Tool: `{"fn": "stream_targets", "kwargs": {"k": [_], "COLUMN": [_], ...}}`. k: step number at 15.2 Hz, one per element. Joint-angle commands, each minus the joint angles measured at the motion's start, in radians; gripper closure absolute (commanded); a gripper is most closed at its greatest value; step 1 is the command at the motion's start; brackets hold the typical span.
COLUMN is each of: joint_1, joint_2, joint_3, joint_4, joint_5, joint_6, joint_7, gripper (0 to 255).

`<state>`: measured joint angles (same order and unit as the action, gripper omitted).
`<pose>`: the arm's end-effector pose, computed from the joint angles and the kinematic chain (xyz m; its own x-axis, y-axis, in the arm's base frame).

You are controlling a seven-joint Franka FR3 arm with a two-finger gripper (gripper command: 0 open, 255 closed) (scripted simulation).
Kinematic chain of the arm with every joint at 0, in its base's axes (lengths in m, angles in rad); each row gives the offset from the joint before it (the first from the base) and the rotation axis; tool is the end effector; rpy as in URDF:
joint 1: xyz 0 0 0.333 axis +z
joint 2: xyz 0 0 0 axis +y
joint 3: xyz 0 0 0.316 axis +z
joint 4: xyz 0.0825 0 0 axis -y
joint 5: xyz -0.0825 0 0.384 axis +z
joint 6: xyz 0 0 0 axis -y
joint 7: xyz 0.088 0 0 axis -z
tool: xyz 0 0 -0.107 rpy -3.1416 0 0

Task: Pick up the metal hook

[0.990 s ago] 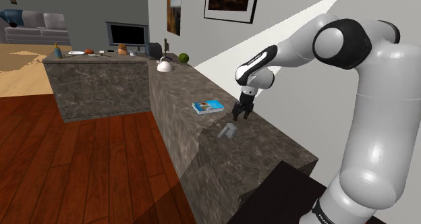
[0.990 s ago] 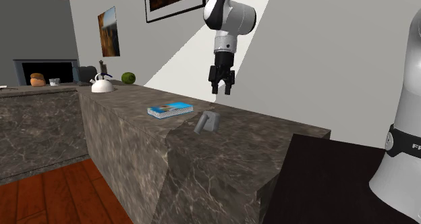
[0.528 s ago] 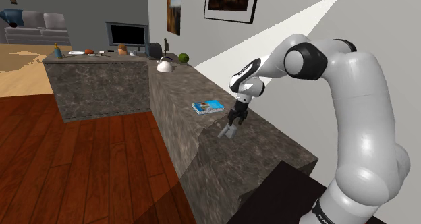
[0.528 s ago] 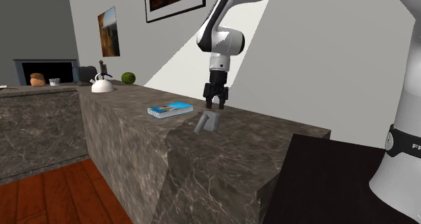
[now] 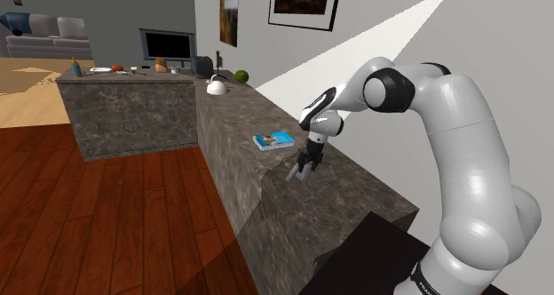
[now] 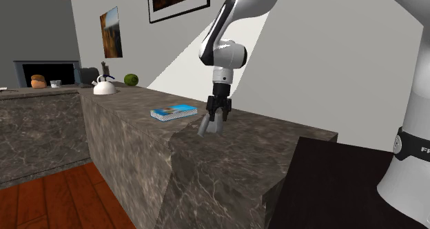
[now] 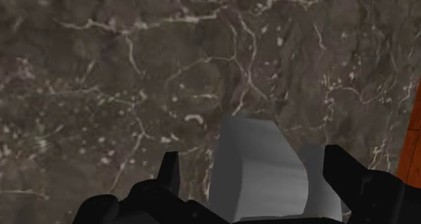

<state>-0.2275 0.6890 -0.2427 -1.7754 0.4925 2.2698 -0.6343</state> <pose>0.5798 -0.2713 0.1662 0.9892 -0.1388 -0.0471 -0.1460 -0.9603 -0.2375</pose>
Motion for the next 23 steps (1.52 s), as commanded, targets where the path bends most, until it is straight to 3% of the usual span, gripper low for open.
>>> {"fn": "stream_targets", "kwargs": {"k": [1,2,11,23], "joint_1": [-0.002,-0.002,-0.002,0.020], "joint_2": [0.007,0.005,0.007,-0.111], "joint_3": [0.002,0.001,0.002,-0.032], "joint_4": [-0.003,-0.004,-0.003,-0.019], "joint_5": [0.003,0.003,0.003,-0.045], "joint_6": [0.008,0.007,0.008,-0.087], "joint_7": [-0.004,-0.005,-0.004,0.041], "gripper": [0,255,255,255]}}
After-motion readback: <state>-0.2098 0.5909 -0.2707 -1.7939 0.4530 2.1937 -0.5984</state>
